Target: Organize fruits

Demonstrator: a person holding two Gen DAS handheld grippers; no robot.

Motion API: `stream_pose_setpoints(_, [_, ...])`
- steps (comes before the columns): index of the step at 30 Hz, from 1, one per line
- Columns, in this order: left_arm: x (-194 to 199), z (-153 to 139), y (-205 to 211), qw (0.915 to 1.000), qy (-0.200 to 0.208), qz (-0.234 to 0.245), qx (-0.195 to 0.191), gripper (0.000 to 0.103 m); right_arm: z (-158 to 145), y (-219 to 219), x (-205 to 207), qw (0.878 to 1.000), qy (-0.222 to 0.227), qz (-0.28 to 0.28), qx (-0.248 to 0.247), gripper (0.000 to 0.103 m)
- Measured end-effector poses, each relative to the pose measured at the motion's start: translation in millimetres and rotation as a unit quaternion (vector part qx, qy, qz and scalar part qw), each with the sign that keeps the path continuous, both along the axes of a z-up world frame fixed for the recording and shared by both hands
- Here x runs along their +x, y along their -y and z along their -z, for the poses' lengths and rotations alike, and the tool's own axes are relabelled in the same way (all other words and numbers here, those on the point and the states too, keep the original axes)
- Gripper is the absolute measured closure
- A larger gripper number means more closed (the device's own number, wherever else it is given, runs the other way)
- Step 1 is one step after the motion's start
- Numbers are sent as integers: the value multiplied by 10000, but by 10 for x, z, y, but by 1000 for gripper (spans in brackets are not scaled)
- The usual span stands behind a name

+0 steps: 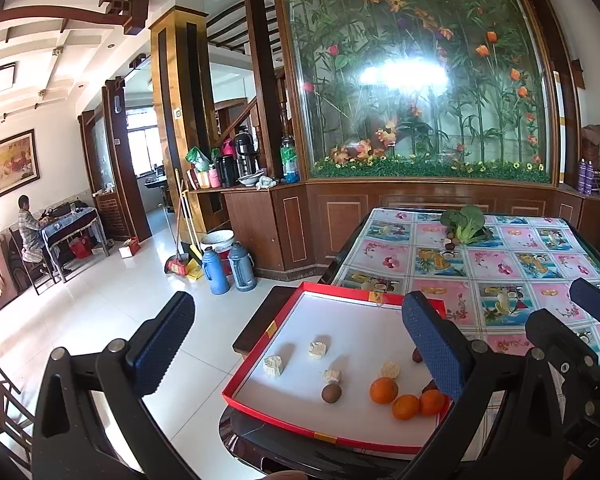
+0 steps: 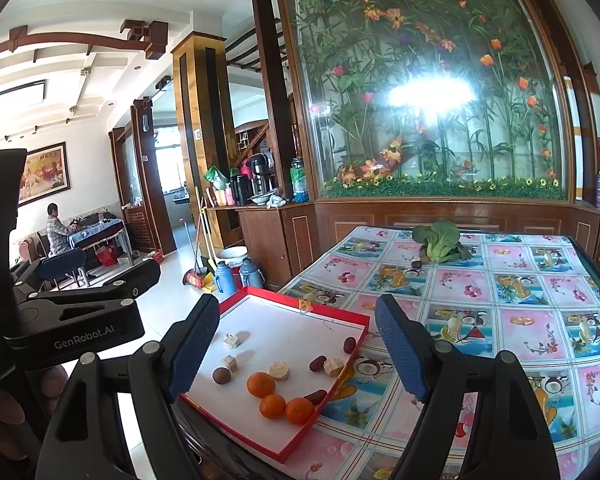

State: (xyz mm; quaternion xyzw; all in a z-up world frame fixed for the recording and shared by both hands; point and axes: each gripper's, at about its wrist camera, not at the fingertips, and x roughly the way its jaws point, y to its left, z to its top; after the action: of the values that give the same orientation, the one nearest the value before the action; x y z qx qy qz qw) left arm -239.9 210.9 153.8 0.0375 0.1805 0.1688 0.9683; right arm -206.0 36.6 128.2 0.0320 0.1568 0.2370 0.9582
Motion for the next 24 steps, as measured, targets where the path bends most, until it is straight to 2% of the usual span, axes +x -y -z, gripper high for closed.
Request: stream_pose_setpoints(24, [-15, 20, -8, 10000, -5, 60, -69, 0, 18, 13, -4, 10000, -56, -4, -12, 23])
